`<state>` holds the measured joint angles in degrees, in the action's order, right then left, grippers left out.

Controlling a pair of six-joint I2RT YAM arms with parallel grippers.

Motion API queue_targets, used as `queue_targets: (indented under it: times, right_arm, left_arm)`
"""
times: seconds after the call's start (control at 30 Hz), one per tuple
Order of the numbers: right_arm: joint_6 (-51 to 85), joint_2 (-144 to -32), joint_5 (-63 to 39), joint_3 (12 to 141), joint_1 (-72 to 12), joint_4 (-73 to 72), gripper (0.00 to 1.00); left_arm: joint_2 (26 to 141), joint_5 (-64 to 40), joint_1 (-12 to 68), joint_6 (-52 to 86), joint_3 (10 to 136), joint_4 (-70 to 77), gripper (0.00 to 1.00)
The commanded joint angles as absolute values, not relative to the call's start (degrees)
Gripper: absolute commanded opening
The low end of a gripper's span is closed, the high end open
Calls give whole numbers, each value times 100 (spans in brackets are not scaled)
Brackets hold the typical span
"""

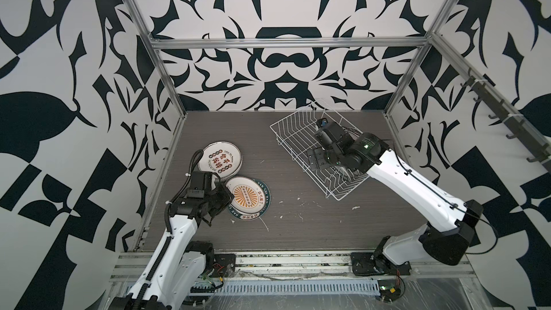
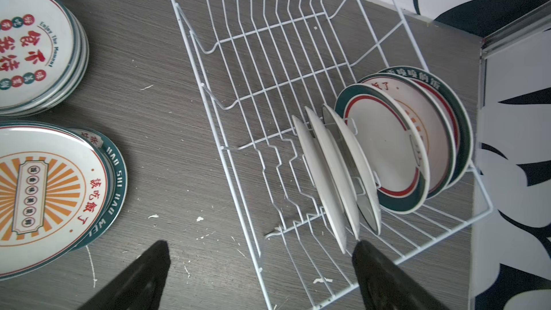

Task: Unload the plates from the dish rack
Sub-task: Place the plate on the plate.

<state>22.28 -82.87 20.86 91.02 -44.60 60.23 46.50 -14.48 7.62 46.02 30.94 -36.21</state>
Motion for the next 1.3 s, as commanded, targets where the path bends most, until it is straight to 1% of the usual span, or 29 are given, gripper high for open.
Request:
queue_targets:
  times: [0.0, 0.3, 0.4, 0.47, 0.53, 0.73, 0.83, 1.07, 1.27]
  right_arm:
    - [2153, -8129, 2522, 9313, -4430, 6229, 100]
    - [2162, -7915, 2823, 9152, -4397, 6197, 100]
    - [2154, -7893, 2821, 9115, -4388, 6197, 100]
    - [2140, -7903, 2815, 9092, -4386, 6204, 100]
    - [2127, -7928, 2809, 9079, -4385, 6214, 100]
    - [2103, -7950, 2765, 9071, -4366, 6192, 100]
    - [2077, -7937, 2742, 9086, -4362, 6161, 100]
    - [2072, -7947, 2699, 9052, -4359, 6123, 100]
    - [2058, -7986, 2654, 9035, -4359, 6078, 100]
  left_arm:
    - [4691, -1409, 738, 4701, 2994, -3538, 0]
    - [4943, -1187, 738, 4737, 2849, -3520, 0]
    - [5015, -1117, 738, 4746, 2817, -3511, 6]
    - [5060, -1083, 738, 4755, 2795, -3497, 12]
    - [5088, -1066, 738, 4754, 2781, -3492, 16]
    - [5106, -1030, 738, 4755, 2720, -3415, 15]
    - [5137, -986, 738, 4763, 2703, -3401, 19]
    - [5260, -948, 739, 4762, 2708, -3351, 38]
    - [5262, -890, 738, 4772, 2745, -3381, 50]
